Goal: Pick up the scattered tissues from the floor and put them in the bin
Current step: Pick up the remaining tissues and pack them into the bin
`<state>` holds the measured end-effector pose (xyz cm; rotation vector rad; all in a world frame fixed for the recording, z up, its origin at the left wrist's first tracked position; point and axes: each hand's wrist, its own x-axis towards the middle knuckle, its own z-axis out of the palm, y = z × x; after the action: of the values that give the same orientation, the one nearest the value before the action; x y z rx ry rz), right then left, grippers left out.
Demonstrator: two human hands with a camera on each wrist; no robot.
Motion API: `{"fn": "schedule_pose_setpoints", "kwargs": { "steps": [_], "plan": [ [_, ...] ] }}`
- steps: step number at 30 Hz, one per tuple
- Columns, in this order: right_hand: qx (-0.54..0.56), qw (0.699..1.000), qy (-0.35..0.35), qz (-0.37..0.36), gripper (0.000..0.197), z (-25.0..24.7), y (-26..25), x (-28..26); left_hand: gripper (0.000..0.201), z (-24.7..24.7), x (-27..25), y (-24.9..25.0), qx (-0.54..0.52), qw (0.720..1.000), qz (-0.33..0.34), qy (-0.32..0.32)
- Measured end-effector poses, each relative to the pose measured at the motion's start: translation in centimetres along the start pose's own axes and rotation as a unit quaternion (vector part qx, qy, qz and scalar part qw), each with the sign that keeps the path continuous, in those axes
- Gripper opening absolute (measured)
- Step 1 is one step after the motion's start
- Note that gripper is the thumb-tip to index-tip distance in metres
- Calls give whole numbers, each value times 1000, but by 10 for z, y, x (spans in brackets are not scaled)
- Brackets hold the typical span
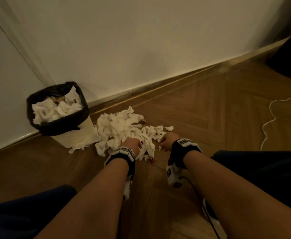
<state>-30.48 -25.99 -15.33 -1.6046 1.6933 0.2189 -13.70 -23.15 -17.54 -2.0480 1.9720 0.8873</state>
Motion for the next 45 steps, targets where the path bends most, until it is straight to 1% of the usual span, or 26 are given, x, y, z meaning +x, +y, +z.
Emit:
{"fn": "schedule_pose_setpoints", "kwargs": {
  "steps": [3, 7, 9, 12, 15, 18, 20, 22, 25, 29, 31, 33, 35, 37, 39, 42, 44, 45],
  "plan": [
    [5, 1000, 2, 7, 26, 25, 0, 16, 36, 12, 13, -7, 4, 1000, 5, -3],
    [-5, 1000, -6, 19, 16, 55, 7, 35, 36, 28, 29, -12, 7, 1000, 9, -27],
    [-11, 1000, -11, 13, 17, 65, 10, 43, 35, 38, 34, -12, 12, 999, 11, -29],
    [-26, 1000, -8, -13, 25, 80, 14, 53, 32, 54, 41, -13, 10, 1000, -1, -9],
    [-83, 995, -2, -56, 29, 96, 16, 62, 32, 68, 47, -15, -10, 1000, -13, 9],
    [-157, 980, -3, -119, 35, 109, 21, 65, 38, 78, 53, -17, -8, 999, -16, 35],
    [-176, 973, -7, -150, 38, 111, 29, 62, 44, 82, 54, -12, -3, 998, -12, 60],
    [-189, 968, -9, -166, 41, 117, 31, 61, 51, 84, 56, -14, 14, 998, -2, 69],
    [-218, 959, -14, -183, 40, 121, 32, 60, 60, 85, 61, -21, 48, 997, 6, 63],
    [-257, 944, -26, -207, 45, 122, 30, 62, 56, 85, 63, -24, 34, 999, -16, 5],
    [-259, 942, -22, -212, 42, 121, 28, 64, 53, 82, 63, -23, 25, 999, -24, -23],
    [-260, 942, -24, -213, 41, 121, 26, 65, 52, 81, 63, -22, 27, 999, -14, -22],
    [-262, 941, -30, -214, 42, 121, 26, 67, 55, 79, 63, -22, 54, 998, 5, -26],
    [-262, 941, -30, -214, 42, 122, 26, 69, 53, 76, 64, -21, 84, 994, 18, -66],
    [-257, 941, -25, -220, 40, 123, 29, 71, 43, 74, 64, -17, 91, 991, 21, -98],
    [-223, 948, -10, -228, 38, 124, 35, 71, 35, 77, 61, -13, 111, 990, 15, -83],
    [-165, 964, 15, -209, 35, 125, 42, 72, 32, 79, 61, -12, 117, 991, 5, -69],
    [-123, 974, 31, -185, 31, 125, 45, 73, 31, 79, 62, -13, 104, 992, -3, -66]
  ]
}}
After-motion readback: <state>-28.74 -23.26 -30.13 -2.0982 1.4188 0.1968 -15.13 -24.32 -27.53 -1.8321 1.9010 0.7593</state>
